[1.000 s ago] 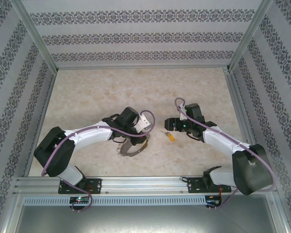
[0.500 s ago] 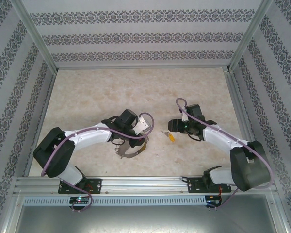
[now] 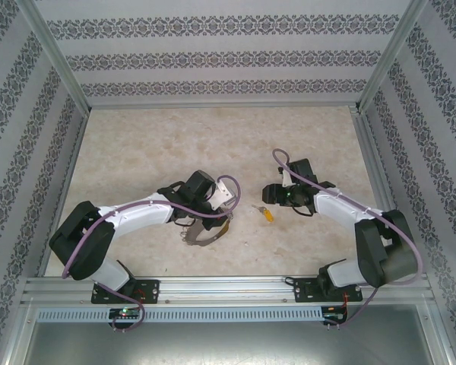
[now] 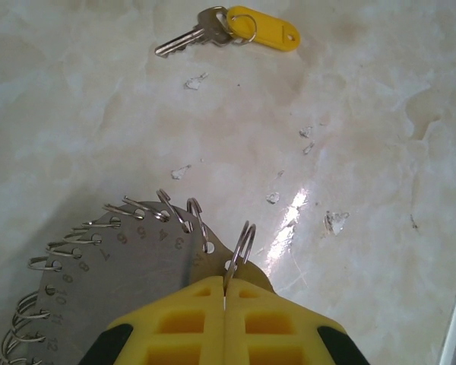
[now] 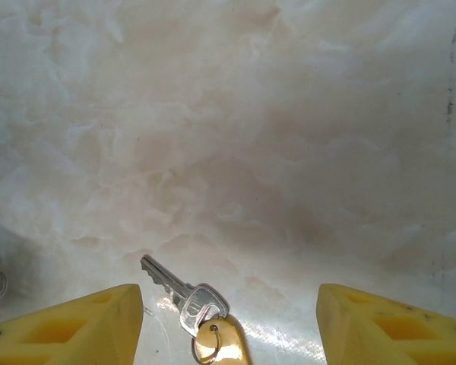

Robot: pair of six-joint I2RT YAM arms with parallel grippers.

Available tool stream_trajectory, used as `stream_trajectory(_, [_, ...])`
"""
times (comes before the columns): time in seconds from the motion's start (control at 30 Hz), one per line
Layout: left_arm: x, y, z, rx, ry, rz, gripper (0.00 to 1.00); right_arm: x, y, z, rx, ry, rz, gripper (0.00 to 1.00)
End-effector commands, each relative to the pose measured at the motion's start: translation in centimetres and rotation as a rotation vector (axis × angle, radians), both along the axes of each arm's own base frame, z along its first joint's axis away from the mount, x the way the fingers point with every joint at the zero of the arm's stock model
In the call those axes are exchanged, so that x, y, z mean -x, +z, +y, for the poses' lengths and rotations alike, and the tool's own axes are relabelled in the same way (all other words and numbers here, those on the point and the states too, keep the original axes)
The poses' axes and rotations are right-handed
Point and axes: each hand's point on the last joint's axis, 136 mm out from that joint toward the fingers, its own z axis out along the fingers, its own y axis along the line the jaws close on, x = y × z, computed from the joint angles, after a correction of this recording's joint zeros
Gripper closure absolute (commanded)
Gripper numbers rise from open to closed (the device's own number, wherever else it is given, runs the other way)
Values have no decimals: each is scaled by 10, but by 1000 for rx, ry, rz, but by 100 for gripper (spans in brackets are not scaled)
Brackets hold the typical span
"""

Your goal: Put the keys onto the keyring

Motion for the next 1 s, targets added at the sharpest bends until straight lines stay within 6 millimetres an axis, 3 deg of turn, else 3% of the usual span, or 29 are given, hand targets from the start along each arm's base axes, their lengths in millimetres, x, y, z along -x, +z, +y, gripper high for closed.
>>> stream_trajectory(0.0, [-8, 10, 1, 35, 38, -49, 100, 0, -5, -4, 50, 11, 32, 40])
stream_trajectory(0.27, [-13, 12, 4, 43, 65, -73, 100, 9, -17, 2, 91, 48, 76, 53])
stream_trajectory(0.57, [-9, 14, 2, 64, 51, -60, 100, 10, 12, 33, -19, 94, 19, 55])
stream_trajectory(0.97, [-3, -12, 18, -129, 53, 62, 100, 5, 21, 35, -26, 93, -4, 55])
